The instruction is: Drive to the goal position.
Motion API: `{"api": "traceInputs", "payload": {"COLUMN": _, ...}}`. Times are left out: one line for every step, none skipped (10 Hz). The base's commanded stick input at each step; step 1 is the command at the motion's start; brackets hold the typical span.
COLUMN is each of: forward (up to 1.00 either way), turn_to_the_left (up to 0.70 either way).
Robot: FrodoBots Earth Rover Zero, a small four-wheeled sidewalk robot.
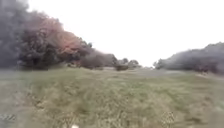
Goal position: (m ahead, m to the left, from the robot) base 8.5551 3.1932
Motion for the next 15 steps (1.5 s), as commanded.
{"api": "traceInputs", "payload": {"forward": 0.7, "turn_to_the_left": 0.0}}
{"api": "traceInputs", "payload": {"forward": 0.7, "turn_to_the_left": 0.0}}
{"api": "traceInputs", "payload": {"forward": 0.7, "turn_to_the_left": 0.0}}
{"api": "traceInputs", "payload": {"forward": 0.7, "turn_to_the_left": 0.0}}
{"api": "traceInputs", "payload": {"forward": 0.7, "turn_to_the_left": 0.0}}
{"api": "traceInputs", "payload": {"forward": 0.85, "turn_to_the_left": 0.0}}
{"api": "traceInputs", "payload": {"forward": 0.85, "turn_to_the_left": 0.0}}
{"api": "traceInputs", "payload": {"forward": 0.85, "turn_to_the_left": 0.0}}
{"api": "traceInputs", "payload": {"forward": 0.85, "turn_to_the_left": 0.0}}
{"api": "traceInputs", "payload": {"forward": 0.85, "turn_to_the_left": 0.0}}
{"api": "traceInputs", "payload": {"forward": 0.85, "turn_to_the_left": -0.1}}
{"api": "traceInputs", "payload": {"forward": 0.85, "turn_to_the_left": -0.24}}
{"api": "traceInputs", "payload": {"forward": 0.85, "turn_to_the_left": -0.28}}
{"api": "traceInputs", "payload": {"forward": 0.85, "turn_to_the_left": -0.13}}
{"api": "traceInputs", "payload": {"forward": 0.85, "turn_to_the_left": -0.02}}
